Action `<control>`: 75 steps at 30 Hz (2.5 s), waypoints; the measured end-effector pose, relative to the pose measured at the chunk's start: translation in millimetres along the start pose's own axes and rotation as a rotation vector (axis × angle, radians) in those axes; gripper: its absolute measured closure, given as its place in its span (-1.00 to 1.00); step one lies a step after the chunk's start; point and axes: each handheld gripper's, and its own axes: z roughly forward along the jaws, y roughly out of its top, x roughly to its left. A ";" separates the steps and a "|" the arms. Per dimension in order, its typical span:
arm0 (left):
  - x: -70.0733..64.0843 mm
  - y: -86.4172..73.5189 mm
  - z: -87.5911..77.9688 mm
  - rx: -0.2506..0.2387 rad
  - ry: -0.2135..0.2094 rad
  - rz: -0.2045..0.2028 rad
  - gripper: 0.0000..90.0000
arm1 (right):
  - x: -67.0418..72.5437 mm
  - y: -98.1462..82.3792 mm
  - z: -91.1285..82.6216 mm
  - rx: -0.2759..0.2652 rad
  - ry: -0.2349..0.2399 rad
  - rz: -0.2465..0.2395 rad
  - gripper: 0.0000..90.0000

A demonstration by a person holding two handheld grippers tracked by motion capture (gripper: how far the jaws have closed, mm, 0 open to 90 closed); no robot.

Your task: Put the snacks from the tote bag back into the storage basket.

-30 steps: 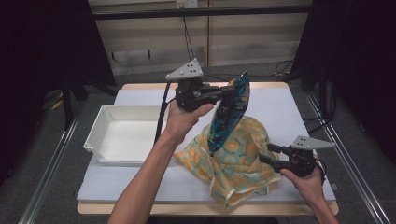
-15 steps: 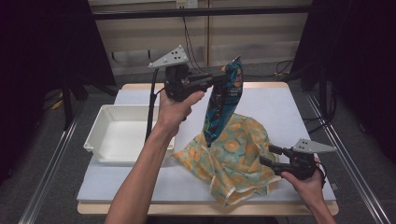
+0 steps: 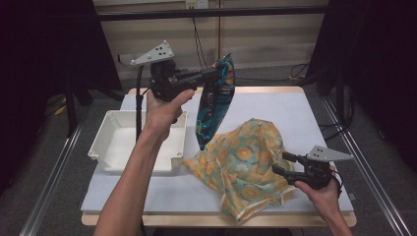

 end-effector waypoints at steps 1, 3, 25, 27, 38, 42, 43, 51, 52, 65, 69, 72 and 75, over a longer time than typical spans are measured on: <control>1.4 0.7 -3.6 -0.004 0.004 0.002 1.00 | 0.3 0.0 -0.3 -0.002 -0.001 0.000 -0.22; 3.6 2.0 -10.7 -0.010 0.023 -0.001 1.00 | 0.4 0.0 -1.3 -0.003 -0.004 -0.001 -0.22; 27.6 -22.9 -75.5 0.000 0.182 -0.043 1.00 | -0.1 -2.0 -4.2 -0.009 -0.009 -0.004 -0.24; 30.9 -26.1 -82.5 -0.002 0.195 -0.049 1.00 | 0.3 -2.1 -4.1 -0.004 -0.006 -0.002 -0.24; 50.2 -51.0 -117.2 0.007 0.290 -0.086 1.00 | 1.1 -2.7 -1.7 -0.004 -0.003 -0.008 -0.25; 56.2 -60.0 -125.7 0.011 0.317 -0.098 1.00 | 2.3 -2.5 -2.1 -0.010 0.000 -0.012 -0.27; 57.3 -61.7 -126.9 0.008 0.329 -0.104 1.00 | 2.6 -2.6 -2.2 -0.013 0.001 -0.010 -0.27; 71.1 -75.6 -144.1 0.036 0.384 -0.119 1.00 | 4.1 -3.2 -4.0 -0.024 0.010 -0.015 -0.33; 73.1 -77.9 -145.9 0.027 0.383 -0.120 1.00 | 4.4 -3.2 -4.4 -0.025 0.011 -0.013 -0.34; 90.8 -94.3 -154.8 0.051 0.479 -0.143 1.00 | 9.7 -1.9 -9.9 -0.061 -0.008 0.010 -0.59; 96.6 -103.3 -155.0 0.049 0.495 -0.148 1.00 | 13.1 -6.9 -6.7 -0.038 0.006 -0.001 -0.59; 103.0 -111.0 -152.3 0.058 0.502 -0.157 1.00 | 13.6 -7.4 -5.8 -0.044 0.004 0.001 -0.59; 108.8 -118.5 -146.9 0.046 0.492 -0.166 1.00 | 13.9 -5.5 -6.4 -0.056 0.008 -0.003 -0.59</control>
